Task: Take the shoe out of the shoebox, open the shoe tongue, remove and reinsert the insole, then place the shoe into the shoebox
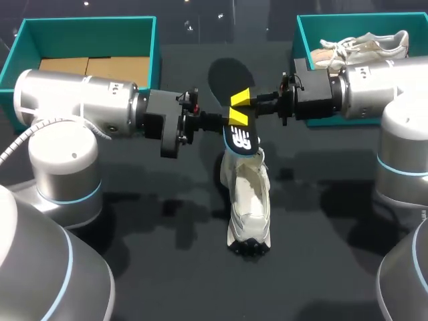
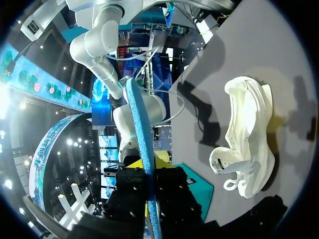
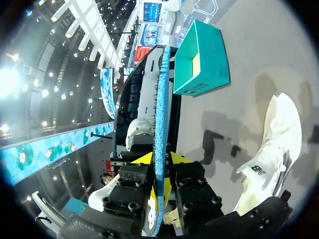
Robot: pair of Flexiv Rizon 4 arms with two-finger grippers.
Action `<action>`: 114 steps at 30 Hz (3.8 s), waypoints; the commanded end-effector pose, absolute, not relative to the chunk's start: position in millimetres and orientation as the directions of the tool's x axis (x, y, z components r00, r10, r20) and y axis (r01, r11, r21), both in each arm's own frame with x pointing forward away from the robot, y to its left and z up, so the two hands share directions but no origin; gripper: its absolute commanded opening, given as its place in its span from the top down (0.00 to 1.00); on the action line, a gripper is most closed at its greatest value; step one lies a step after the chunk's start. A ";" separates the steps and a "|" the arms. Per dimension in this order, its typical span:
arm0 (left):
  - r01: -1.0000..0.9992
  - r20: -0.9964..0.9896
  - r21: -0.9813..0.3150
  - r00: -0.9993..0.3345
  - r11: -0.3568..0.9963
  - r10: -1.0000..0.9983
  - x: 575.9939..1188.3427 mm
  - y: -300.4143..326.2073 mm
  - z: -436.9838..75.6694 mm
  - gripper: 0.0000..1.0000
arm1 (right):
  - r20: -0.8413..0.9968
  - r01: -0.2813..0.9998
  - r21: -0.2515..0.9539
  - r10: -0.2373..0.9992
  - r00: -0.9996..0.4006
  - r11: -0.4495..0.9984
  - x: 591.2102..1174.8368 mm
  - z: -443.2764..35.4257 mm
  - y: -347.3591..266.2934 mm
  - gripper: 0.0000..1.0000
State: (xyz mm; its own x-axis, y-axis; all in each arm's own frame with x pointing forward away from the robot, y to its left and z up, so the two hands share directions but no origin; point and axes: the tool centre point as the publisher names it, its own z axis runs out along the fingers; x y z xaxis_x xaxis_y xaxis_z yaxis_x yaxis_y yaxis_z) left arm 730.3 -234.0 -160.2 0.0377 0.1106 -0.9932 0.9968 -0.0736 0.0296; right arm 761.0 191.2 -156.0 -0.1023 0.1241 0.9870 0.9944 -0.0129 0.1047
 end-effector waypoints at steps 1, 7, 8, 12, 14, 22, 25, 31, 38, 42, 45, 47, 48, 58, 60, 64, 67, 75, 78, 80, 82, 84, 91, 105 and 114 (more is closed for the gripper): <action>0.997 -0.993 0.033 0.040 -0.065 0.112 729.4 -239.1 -162.5 1.00 | 0.987 0.994 0.105 0.121 -0.103 -0.015 761.1 -157.8 192.7 0.99; 0.998 -0.992 0.037 0.043 -0.057 0.118 729.3 -240.1 -163.8 1.00 | 0.987 0.994 0.106 0.120 -0.104 -0.014 761.3 -158.3 192.3 1.00; 0.998 -0.992 0.038 0.044 -0.055 0.119 729.2 -240.0 -163.9 1.00 | 0.987 0.994 0.106 0.120 -0.104 -0.013 761.3 -158.3 192.3 1.00; 0.998 -0.991 0.039 0.045 -0.045 0.126 729.0 -238.3 -165.4 0.61 | 0.988 0.994 0.105 0.118 -0.103 -0.011 761.2 -158.4 192.1 1.00; 0.999 -0.991 0.031 0.035 -0.036 0.126 729.0 -232.9 -163.3 0.00 | 0.988 0.994 0.105 0.118 -0.103 -0.010 760.7 -158.8 192.1 1.00; 0.999 -0.981 0.039 0.040 -0.008 0.192 743.8 -180.0 -152.8 0.00 | 0.990 0.995 0.092 0.107 -0.089 -0.026 753.0 -165.8 189.5 1.00; 0.998 -0.967 0.056 0.054 0.001 0.249 754.5 -156.6 -148.8 0.00 | 0.991 0.996 0.087 0.107 -0.084 -0.026 750.9 -168.8 189.8 1.00; 0.995 -0.951 0.094 0.082 0.027 0.298 770.7 -133.8 -142.3 0.00 | 0.990 0.996 0.086 0.111 -0.083 -0.022 747.8 -173.7 190.6 1.00; 0.995 -0.951 0.094 0.082 0.027 0.298 770.7 -133.8 -142.3 0.00 | 0.990 0.996 0.088 0.109 -0.085 -0.022 747.9 -175.1 191.2 1.00; 0.995 -0.951 0.094 0.082 0.027 0.298 770.7 -133.8 -142.3 0.00 | 0.990 0.996 0.088 0.109 -0.085 -0.022 747.9 -175.1 191.2 1.00; 0.995 -0.951 0.094 0.082 0.027 0.298 770.7 -133.8 -142.3 0.00 | 0.990 0.996 0.088 0.109 -0.085 -0.022 747.9 -175.1 191.2 1.00; 0.994 -0.946 0.102 0.086 0.036 0.311 776.4 -132.0 -134.9 0.00 | 0.990 0.996 0.088 0.109 -0.085 -0.022 747.9 -175.1 191.2 1.00; 0.994 -0.939 0.097 0.078 0.040 0.334 780.5 -131.4 -133.1 0.00 | 0.990 0.996 0.088 0.109 -0.085 -0.022 747.9 -175.1 191.2 1.00; 0.991 -0.841 0.137 0.116 0.001 0.528 796.5 -121.6 -112.1 0.00 | 0.990 0.996 0.088 0.109 -0.085 -0.022 747.9 -175.1 191.2 1.00; 0.988 -0.814 0.153 0.135 -0.015 0.565 798.2 -121.2 -105.5 0.00 | 0.990 0.996 0.088 0.109 -0.085 -0.022 747.9 -175.1 191.2 1.00; 0.986 -0.732 0.149 0.157 -0.068 0.663 800.9 -120.7 -94.9 0.00 | 0.990 0.996 0.088 0.109 -0.085 -0.022 747.9 -175.1 191.2 1.00; 0.981 -0.663 0.159 0.187 -0.108 0.725 799.4 -122.0 -87.9 0.00 | 0.990 0.996 0.088 0.109 -0.085 -0.022 747.9 -175.1 191.2 1.00; 0.980 -0.480 0.115 0.200 -0.165 0.854 800.2 -135.9 -74.7 0.00 | 0.990 0.996 0.088 0.109 -0.085 -0.022 747.9 -175.1 191.2 1.00; 0.975 -0.405 0.108 0.222 -0.195 0.887 798.8 -144.6 -72.9 0.00 | 0.990 0.996 0.088 0.109 -0.085 -0.022 747.9 -175.1 191.2 1.00; 0.972 -0.366 0.097 0.235 -0.214 0.900 797.7 -151.2 -72.2 0.00 | 0.990 0.996 0.088 0.109 -0.085 -0.022 747.9 -175.1 191.2 1.00; 0.974 -0.320 0.085 0.228 -0.212 0.920 798.6 -157.5 -73.0 0.00 | 0.990 0.996 0.088 0.109 -0.085 -0.022 747.9 -175.1 191.2 1.00; 0.974 -0.285 0.059 0.225 -0.217 0.932 797.0 -163.7 -73.8 0.00 | 0.990 0.996 0.088 0.109 -0.085 -0.022 747.9 -175.1 191.2 1.00; 0.976 -0.168 -0.035 0.208 -0.216 0.964 787.9 -181.3 -80.8 0.00 | 0.990 0.996 0.088 0.109 -0.085 -0.022 747.9 -175.1 191.2 1.00; 0.983 -0.009 -0.033 0.182 -0.182 0.983 769.5 -196.8 -86.4 0.00 | 0.990 0.996 0.088 0.109 -0.085 -0.022 747.9 -175.1 191.2 1.00; 0.990 -0.013 -0.027 0.140 -0.140 0.990 762.2 -199.3 -83.9 0.00 | 0.990 0.996 0.088 0.109 -0.085 -0.022 747.9 -175.1 191.2 1.00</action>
